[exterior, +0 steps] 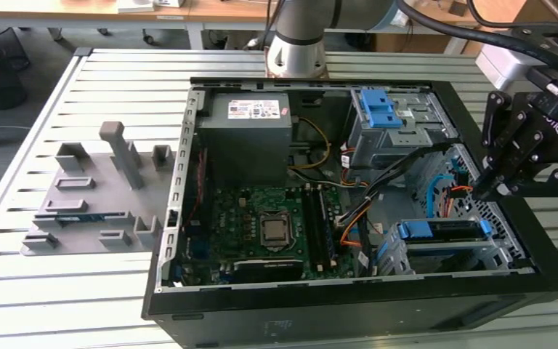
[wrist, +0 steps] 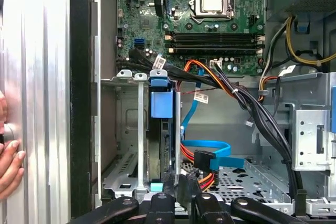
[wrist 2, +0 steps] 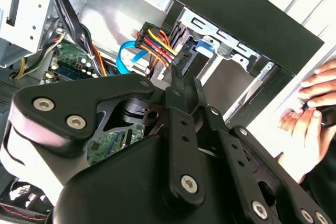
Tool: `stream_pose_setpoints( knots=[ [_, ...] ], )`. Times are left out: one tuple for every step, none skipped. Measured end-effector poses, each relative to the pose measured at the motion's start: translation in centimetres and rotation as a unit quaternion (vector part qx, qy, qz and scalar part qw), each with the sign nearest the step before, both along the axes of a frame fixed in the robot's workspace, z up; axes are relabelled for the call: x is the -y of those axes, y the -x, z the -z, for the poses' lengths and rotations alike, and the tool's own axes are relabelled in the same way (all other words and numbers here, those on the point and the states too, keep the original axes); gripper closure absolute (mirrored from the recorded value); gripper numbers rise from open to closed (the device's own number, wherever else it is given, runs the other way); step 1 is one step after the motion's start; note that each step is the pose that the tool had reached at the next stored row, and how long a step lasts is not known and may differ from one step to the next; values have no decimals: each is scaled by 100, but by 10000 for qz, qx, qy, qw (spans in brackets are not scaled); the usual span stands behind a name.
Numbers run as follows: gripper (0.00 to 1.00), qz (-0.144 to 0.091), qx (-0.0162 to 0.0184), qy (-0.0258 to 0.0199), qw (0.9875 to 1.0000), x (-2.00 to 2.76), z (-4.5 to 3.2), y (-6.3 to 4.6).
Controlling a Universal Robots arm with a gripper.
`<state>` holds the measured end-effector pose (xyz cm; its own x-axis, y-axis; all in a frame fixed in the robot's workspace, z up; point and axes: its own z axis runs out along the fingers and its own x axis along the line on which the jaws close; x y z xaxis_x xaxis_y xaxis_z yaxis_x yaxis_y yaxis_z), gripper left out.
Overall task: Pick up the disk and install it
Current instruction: 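Insert the first disk wire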
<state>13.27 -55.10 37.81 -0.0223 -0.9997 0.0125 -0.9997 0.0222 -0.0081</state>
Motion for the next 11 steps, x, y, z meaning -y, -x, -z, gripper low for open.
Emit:
stream_pose_setpoints(
  knots=[
    [76, 0, 0, 54, 10000, -3, 0, -1],
    [76, 0, 0, 92, 10000, -5, 0, -1],
    [75, 0, 0, 102, 9999, -5, 1, -1],
    [75, 0, 0, 106, 9999, -5, 1, -2],
    [75, 0, 0, 110, 9999, -6, 3, -4],
    [69, 0, 0, 113, 9999, -7, 3, -7],
    [69, 1, 0, 113, 9999, -9, 5, -8],
    [69, 2, 0, 114, 9999, -12, 7, -10],
    [69, 3, 0, 114, 9999, -16, 9, -11],
    [69, 6, 0, 115, 9999, -24, 12, -12],
    [69, 10, 0, 114, 9999, -33, 16, -12]
  ],
)
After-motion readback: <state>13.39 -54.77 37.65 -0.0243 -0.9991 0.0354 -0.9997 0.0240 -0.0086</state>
